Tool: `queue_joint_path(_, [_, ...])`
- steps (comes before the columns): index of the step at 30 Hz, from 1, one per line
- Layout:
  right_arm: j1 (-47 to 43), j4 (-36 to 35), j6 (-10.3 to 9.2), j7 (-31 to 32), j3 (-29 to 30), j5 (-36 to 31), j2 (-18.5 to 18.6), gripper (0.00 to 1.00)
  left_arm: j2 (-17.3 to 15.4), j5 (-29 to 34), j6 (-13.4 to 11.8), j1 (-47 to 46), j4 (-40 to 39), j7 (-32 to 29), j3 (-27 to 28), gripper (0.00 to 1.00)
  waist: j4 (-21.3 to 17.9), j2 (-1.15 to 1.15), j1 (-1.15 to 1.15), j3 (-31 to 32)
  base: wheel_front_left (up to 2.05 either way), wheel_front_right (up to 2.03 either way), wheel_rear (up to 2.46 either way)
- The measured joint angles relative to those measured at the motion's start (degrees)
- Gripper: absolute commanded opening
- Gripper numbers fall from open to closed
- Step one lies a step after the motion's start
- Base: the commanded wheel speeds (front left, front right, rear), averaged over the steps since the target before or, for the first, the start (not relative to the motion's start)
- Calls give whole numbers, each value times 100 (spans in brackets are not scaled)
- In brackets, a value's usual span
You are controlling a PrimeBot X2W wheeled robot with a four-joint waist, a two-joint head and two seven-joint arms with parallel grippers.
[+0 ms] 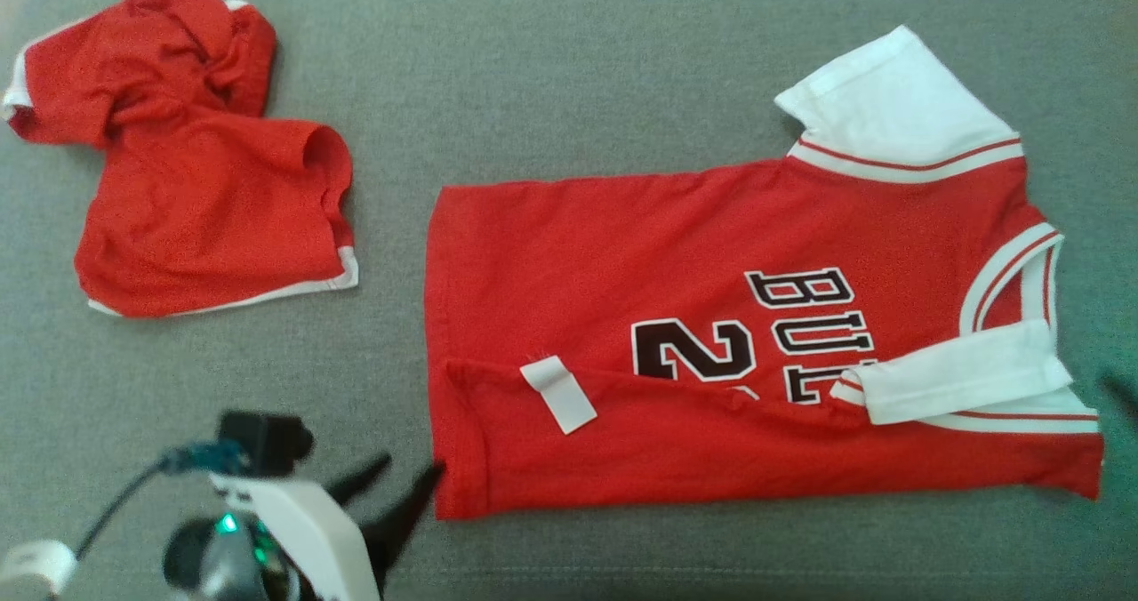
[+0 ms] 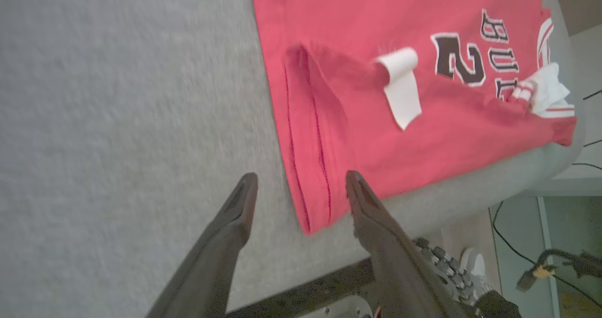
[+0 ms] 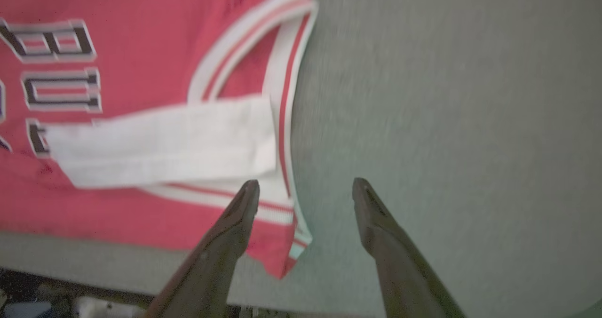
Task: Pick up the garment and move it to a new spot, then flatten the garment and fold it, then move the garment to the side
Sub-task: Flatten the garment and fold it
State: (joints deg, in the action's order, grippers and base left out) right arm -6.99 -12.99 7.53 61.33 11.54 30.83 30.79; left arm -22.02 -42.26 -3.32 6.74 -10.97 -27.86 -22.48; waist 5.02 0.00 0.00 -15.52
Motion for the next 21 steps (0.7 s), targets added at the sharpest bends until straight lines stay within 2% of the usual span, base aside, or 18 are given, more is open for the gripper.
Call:
queue_joint_path(3, [783, -140, 0, -102, 143, 57, 85, 100, -22, 240, -174, -303, -213, 118, 134, 100, 23, 0, 0, -159, 0, 0, 0])
queue_joint_path(5, [1591, -135, 0, -168, 79, -19, 81, 100, 76, 368, -256, -867, -201, 174, 165, 100, 64, 0, 0, -313, 0, 0, 0])
queue_joint_path(10, [3528, 383, 0, -171, -615, -625, 53, 100, 471, 738, -257, -2719, 517, 180, 33, 100, 223, 0, 1, -843, 0, 0, 0])
queue_joint_path(13, [4339, 1091, 0, -278, -968, -1003, 25, 100, 776, 866, -108, -3463, 1138, 182, -185, 100, 366, 0, 2, -1187, 0, 0, 0])
queue_joint_path(16, [4795, 1891, 0, -558, -1102, -1267, -125, 100, 1060, 886, 63, -3787, 1645, 240, -425, 100, 596, 0, 3, -1400, 0, 0, 0])
queue_joint_path(21, [5217, 2842, 0, -910, -1159, -1536, -328, 100, 1211, 913, 290, -3988, 2014, 379, -627, 100, 900, 0, 1, -1666, 0, 0, 0])
